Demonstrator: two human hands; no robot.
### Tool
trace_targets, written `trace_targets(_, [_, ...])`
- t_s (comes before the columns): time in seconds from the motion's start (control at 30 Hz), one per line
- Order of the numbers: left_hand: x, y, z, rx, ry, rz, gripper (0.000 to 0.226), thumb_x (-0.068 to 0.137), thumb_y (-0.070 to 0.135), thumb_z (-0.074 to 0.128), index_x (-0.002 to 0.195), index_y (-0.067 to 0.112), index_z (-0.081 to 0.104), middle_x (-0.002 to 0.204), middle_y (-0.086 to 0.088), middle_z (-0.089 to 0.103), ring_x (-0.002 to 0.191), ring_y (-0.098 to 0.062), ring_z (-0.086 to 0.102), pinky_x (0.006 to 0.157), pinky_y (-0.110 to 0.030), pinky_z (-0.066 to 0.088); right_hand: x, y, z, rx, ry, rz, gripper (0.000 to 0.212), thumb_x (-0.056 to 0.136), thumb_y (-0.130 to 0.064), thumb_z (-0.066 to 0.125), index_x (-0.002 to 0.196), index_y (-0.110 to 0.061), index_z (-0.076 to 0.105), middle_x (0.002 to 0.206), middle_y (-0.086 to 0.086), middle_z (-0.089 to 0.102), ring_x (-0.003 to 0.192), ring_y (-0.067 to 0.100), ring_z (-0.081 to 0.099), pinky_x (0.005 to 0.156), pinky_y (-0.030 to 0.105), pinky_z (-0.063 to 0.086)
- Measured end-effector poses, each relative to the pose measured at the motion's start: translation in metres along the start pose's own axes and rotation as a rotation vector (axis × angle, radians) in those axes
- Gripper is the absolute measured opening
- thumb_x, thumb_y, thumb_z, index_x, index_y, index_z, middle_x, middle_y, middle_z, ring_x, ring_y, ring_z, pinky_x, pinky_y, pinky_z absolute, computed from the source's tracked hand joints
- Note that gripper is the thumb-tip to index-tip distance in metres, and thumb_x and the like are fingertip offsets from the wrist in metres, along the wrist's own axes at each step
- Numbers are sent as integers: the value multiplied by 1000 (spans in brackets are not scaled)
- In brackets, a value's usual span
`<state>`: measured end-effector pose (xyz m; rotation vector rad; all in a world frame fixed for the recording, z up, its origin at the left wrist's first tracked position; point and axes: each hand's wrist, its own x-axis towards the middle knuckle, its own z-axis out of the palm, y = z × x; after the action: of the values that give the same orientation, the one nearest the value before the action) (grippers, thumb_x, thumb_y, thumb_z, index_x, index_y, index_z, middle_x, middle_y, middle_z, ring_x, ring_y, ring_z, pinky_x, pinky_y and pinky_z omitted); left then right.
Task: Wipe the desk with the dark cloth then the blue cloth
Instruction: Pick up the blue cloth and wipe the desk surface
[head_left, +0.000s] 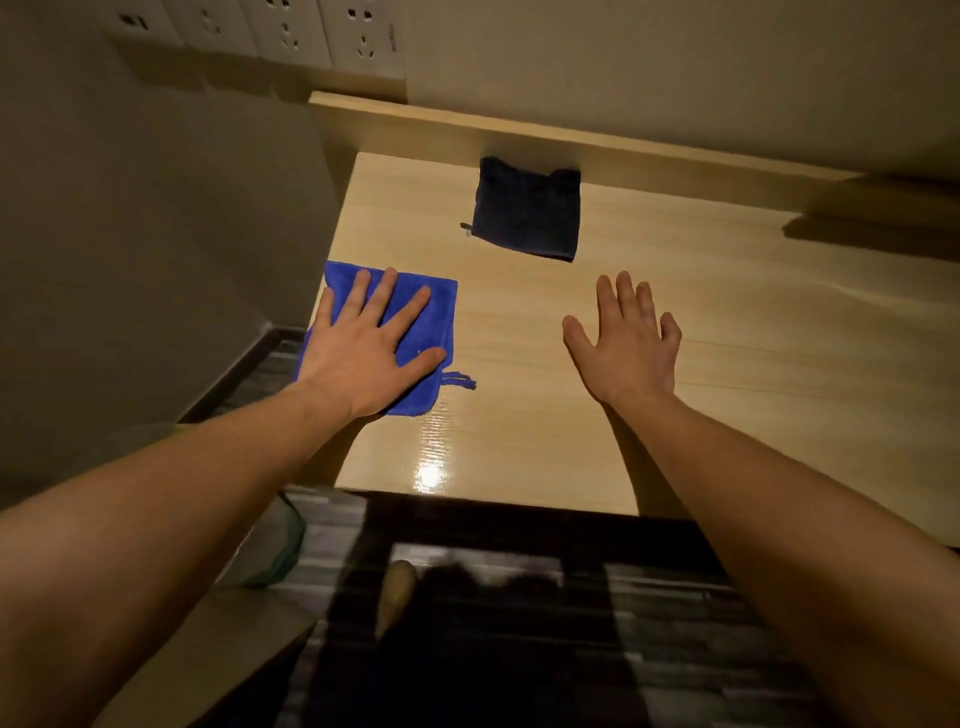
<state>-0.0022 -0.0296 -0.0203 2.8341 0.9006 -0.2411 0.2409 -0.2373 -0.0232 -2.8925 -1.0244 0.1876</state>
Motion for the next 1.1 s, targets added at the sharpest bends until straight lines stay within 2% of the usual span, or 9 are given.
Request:
trace_targets(0.27, [-82,26,20,-28,27,-59,88,92,84,2,168,43,-5,178,1,-11,165,-27,-11,131,-57,-5,-2,3,-3,48,5,-28,78,100,-68,19,165,-26,16,174,1,6,160,23,1,124,56,8])
trace_targets(0.37, [-102,35,28,-31,76,-81,84,96,75,1,169,34,2,178,0,-4,165,-24,-7,132,-51,-3,-4,9,-7,128,6,-91,71,101,-62,30,163,-26,26,174,1,13,160,23,6,124,58,9])
trace_targets(0.5, [-125,47,39,-154,159,-84,76,103,60,12,167,22,30,176,-4,22,164,-25,16,132,-48,14,-15,36,-17,222,-6,-251,61,105,-49,44,160,-28,32,173,-1,16,159,21,12,122,56,14])
trace_targets(0.57, [-137,57,44,-268,238,-98,69,106,53,24,159,17,49,169,-5,40,159,-26,32,128,-49,27,-24,57,-19,181,15,-228,58,106,-47,41,160,-29,32,172,-2,18,159,20,13,122,55,15])
trace_targets(0.67, [-146,83,38,-484,309,-101,62,105,49,33,148,16,64,157,-4,57,147,-25,49,119,-40,34,-39,90,-17,107,18,-165,60,105,-50,30,161,-28,30,173,-1,18,158,20,13,122,53,16])
trace_targets(0.77, [-126,104,11,-604,337,-56,61,104,49,33,148,19,63,157,-3,58,144,-23,51,118,-37,35,-50,103,-9,48,8,-168,66,102,-53,21,163,-28,24,173,0,18,159,20,11,122,50,15])
trace_targets(0.87, [-63,114,-19,-599,323,-13,65,104,50,29,153,19,58,162,-5,51,150,-22,43,124,-39,27,-50,101,-6,35,25,-148,65,102,-52,23,163,-30,23,172,-2,18,159,18,10,123,49,15])
trace_targets(1.03, [49,116,-23,-324,241,26,57,111,46,32,158,19,50,165,-8,46,150,-25,42,128,-48,25,-48,103,-3,25,34,-143,63,103,-50,27,163,-32,21,173,-4,16,159,16,8,124,49,15])
trace_targets(1.1, [73,115,-16,-238,173,34,59,113,48,29,163,21,39,171,-9,35,157,-26,31,130,-49,17,-47,104,-2,29,35,-140,63,103,-50,28,163,-33,21,173,-5,16,159,15,7,124,48,16])
